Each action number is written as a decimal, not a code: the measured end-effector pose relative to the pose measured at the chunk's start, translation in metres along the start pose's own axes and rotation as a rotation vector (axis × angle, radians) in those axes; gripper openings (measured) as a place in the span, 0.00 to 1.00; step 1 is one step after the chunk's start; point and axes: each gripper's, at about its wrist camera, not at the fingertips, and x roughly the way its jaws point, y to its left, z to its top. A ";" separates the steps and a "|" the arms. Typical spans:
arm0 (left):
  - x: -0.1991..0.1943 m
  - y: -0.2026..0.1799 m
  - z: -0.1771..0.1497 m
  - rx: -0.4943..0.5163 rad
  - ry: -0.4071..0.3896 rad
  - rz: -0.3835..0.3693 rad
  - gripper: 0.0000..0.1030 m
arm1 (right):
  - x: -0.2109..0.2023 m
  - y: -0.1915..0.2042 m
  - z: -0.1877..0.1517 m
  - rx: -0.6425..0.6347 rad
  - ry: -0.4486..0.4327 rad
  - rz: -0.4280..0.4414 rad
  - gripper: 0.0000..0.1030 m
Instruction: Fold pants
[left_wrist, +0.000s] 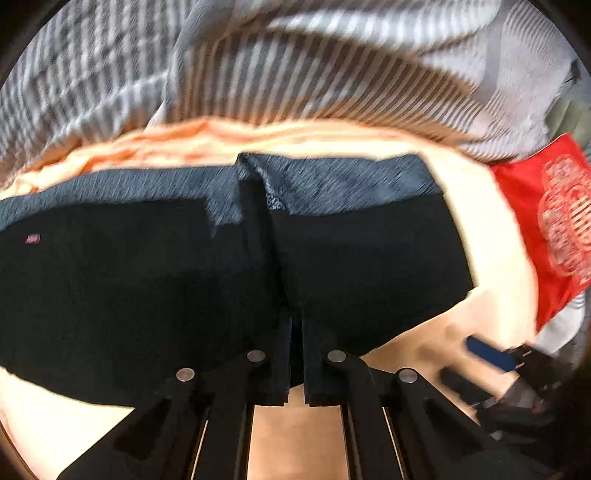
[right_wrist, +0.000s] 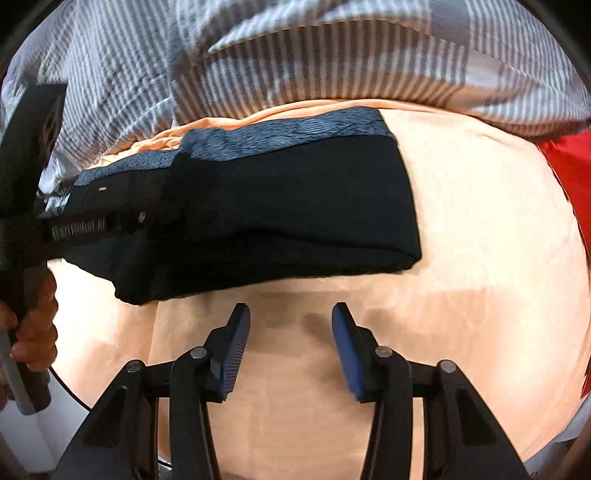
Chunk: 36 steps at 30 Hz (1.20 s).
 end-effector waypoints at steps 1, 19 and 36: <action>0.007 0.004 -0.004 -0.011 0.018 0.001 0.05 | 0.000 -0.002 -0.001 0.008 0.003 0.000 0.49; -0.042 -0.011 0.034 -0.010 -0.116 0.049 0.06 | -0.018 -0.046 0.025 0.123 -0.063 0.002 0.49; 0.038 0.012 0.041 -0.105 -0.008 0.211 0.06 | -0.004 -0.053 0.062 0.178 -0.066 0.046 0.49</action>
